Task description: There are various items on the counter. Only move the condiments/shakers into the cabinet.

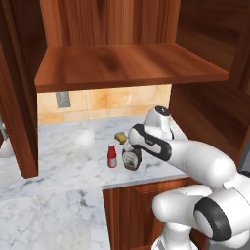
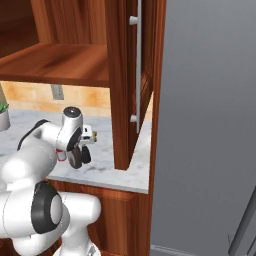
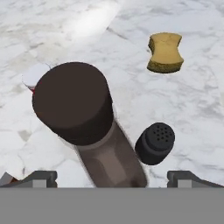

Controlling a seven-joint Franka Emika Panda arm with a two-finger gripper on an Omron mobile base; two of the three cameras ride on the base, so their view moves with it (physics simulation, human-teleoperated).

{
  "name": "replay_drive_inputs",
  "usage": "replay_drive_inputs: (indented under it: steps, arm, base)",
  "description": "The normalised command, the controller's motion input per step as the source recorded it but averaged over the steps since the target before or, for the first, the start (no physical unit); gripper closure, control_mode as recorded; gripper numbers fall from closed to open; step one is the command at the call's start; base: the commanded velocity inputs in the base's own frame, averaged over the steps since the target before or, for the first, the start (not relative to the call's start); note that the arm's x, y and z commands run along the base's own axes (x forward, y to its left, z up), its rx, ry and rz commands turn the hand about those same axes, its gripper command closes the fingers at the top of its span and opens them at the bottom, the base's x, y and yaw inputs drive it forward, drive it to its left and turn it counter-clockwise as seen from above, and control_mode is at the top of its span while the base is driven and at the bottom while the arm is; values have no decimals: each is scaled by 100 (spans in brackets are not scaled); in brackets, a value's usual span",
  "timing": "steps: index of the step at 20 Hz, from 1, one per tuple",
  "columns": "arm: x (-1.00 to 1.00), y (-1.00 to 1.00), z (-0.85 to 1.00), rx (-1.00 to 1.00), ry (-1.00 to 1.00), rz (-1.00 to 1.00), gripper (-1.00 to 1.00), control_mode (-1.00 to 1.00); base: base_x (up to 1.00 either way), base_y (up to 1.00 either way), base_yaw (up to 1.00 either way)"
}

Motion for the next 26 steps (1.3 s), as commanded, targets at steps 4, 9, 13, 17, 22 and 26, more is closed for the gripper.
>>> replay_drive_inputs:
  steps: [4, 9, 13, 17, 22, 26]
  arm:
    - [6, 6, -13, 0, 0, 1, -100, -100]
    - [0, 9, -12, 1, 0, 1, -100, -100]
    - [0, 4, -18, 5, -2, 5, -100, -100]
    - [0, -6, -5, 1, -5, 3, -100, -100]
    - [0, -15, 0, 0, -2, 7, -100, -100]
    - [2, -4, 0, 0, 0, 12, -100, -100]
  base:
    - [0, 0, 0]
    - [0, 0, 0]
    - [0, 0, 0]
    - [0, 0, 0]
    - [0, 0, 0]
    - [0, 0, 0]
